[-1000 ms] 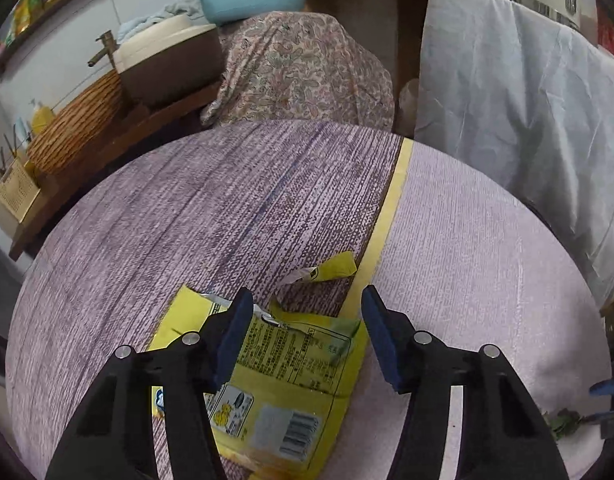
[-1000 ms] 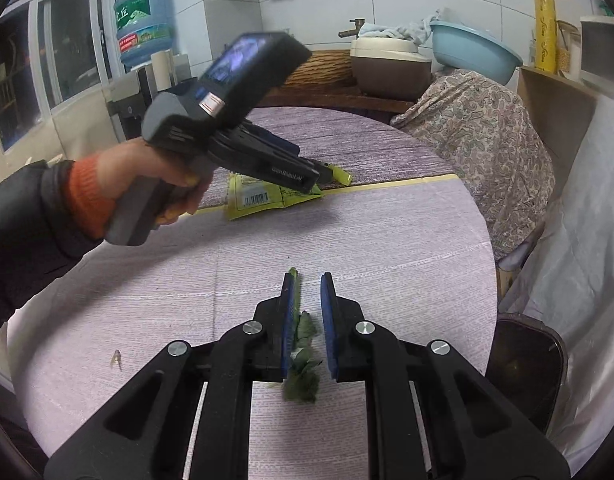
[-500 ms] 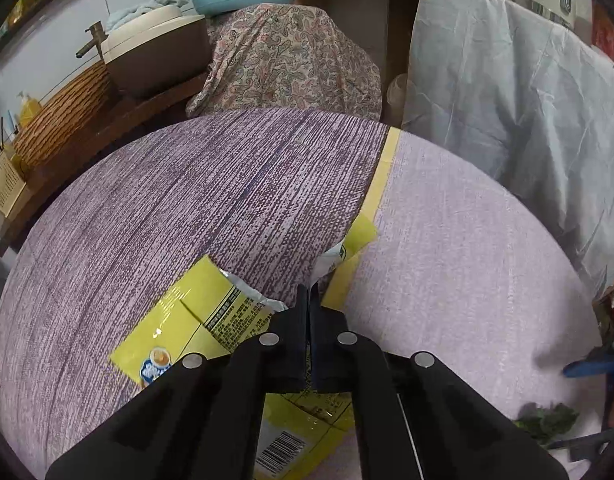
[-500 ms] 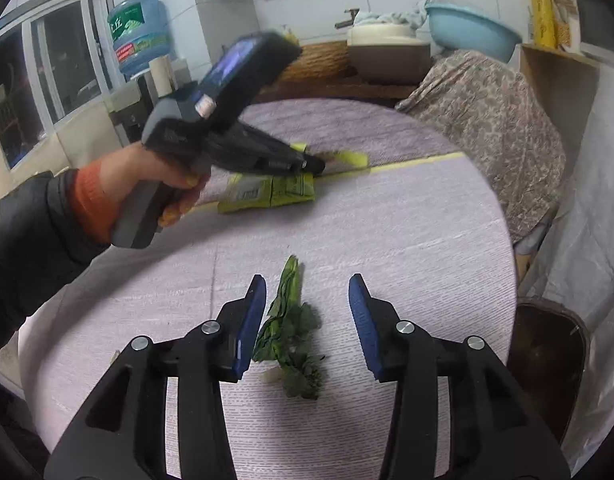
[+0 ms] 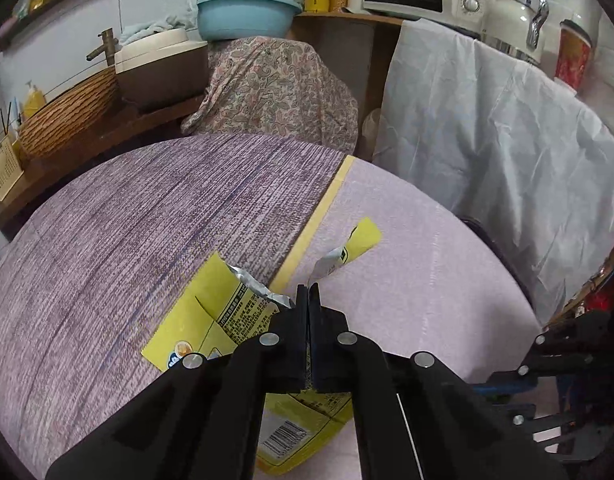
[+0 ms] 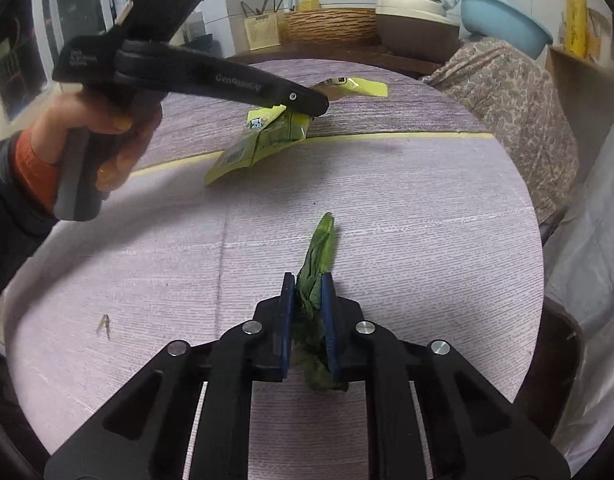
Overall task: Collect trash
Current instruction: 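Carry wrapper and vegetable scrap over the bin and release both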
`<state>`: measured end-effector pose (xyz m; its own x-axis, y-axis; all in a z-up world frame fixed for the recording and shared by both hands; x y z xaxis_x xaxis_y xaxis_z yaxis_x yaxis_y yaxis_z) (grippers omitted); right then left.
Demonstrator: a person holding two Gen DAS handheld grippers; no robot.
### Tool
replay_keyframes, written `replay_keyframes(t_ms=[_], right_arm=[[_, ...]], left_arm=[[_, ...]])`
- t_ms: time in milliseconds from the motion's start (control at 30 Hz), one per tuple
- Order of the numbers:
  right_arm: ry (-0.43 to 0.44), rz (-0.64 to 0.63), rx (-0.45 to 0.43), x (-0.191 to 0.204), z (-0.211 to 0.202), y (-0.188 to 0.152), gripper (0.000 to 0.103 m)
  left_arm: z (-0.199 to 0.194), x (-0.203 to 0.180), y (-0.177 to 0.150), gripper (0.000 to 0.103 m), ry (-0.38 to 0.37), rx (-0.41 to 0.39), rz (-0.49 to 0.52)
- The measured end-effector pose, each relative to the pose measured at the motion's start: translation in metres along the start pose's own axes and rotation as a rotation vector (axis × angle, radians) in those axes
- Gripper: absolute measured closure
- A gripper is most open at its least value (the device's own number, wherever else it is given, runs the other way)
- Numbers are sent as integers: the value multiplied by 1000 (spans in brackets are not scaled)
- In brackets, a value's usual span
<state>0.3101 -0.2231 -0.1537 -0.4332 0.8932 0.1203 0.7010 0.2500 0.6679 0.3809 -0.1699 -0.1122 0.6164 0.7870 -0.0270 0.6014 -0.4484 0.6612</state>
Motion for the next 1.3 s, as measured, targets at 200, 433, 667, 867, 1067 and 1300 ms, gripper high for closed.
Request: replay_keyframes(t_ms=[200, 433, 667, 867, 1067, 1300], right_arm=[[18, 78, -93, -5, -23, -3, 94], [8, 205, -213, -29, -62, -10, 94], [-80, 367, -295, -82, -98, -37, 94], [-201, 508, -335, -144, -133, -73, 94], [-302, 609, -318, -194, -144, -114, 94], [-321, 718, -240, -235, -114, -166, 94]], left_arm=[[-24, -18, -3, 101, -57, -56, -17], [-42, -55, 3, 101, -135, -108, -13], [-45, -118, 23, 101, -215, -149, 54], [-28, -189, 52, 101, -308, -152, 110], [7, -250, 66, 101, -360, -109, 151], [73, -287, 51, 101, -336, 10, 156]])
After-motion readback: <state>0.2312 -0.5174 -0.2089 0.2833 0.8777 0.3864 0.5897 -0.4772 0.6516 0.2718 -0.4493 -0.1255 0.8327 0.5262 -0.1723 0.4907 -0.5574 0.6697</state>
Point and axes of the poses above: each gripper's, at about its wrist camera, not at the fingertips, and z roughly the way its jaws point, x to its left, y to its top, the point moved 9 cm from there along z, roughly the way its jaws point, and after that the axes turned 1 degree about z, right-handed, at the moved point
